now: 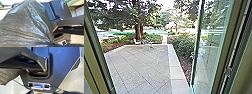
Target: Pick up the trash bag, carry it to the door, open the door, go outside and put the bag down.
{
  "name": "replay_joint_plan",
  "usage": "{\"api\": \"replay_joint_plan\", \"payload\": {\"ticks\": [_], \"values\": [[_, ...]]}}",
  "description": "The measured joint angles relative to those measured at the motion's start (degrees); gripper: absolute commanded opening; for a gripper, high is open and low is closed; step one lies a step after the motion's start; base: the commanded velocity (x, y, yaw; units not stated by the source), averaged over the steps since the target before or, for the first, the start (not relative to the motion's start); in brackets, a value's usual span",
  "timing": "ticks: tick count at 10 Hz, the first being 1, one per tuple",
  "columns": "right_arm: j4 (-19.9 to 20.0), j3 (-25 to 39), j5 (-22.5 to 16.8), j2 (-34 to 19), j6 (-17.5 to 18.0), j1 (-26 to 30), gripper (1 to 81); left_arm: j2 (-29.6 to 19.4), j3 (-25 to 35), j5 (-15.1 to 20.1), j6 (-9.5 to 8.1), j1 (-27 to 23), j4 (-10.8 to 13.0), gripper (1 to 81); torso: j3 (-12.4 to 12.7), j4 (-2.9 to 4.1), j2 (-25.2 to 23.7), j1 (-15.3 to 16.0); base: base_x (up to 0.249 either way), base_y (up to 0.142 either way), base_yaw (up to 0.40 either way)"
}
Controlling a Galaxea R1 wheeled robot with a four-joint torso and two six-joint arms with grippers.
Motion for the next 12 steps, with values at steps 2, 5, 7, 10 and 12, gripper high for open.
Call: {"api": "replay_joint_plan", "payload": {"ticks": [2,5,7,10,12], "values": [[0.0,-0.02,0.0,0.0,0.05,-0.04,81.1,0.0,0.0,-0.06,0.0,0.02,0.0,1.0,0.0,0.0,0.0,0.02,0.089,0.0,0.0],[-0.15,-0.27,0.02,-0.28,-0.09,0.29,81.1,0.35,0.11,-0.02,0.0,0.0,0.0,1.0,0.0,0.0,0.0,0.02,0.089,0.0,0.0],[-0.17,-0.27,-0.09,0.16,0.0,-0.01,81.1,-0.52,-0.26,0.28,0.0,0.15,0.0,1.0,0.0,0.0,0.0,0.0,0.089,0.0,0.0],[-0.17,-0.27,0.0,0.0,-0.04,0.1,81.1,0.41,0.11,0.2,0.0,0.3,0.0,1.0,0.02,0.0,-0.05,-0.11,0.089,0.0,0.0],[-0.15,-0.27,0.0,0.05,0.02,0.05,81.1,0.16,0.02,0.24,0.0,0.17,0.0,1.0,0.02,0.0,-0.05,-0.11,0.089,0.0,0.0]]}}
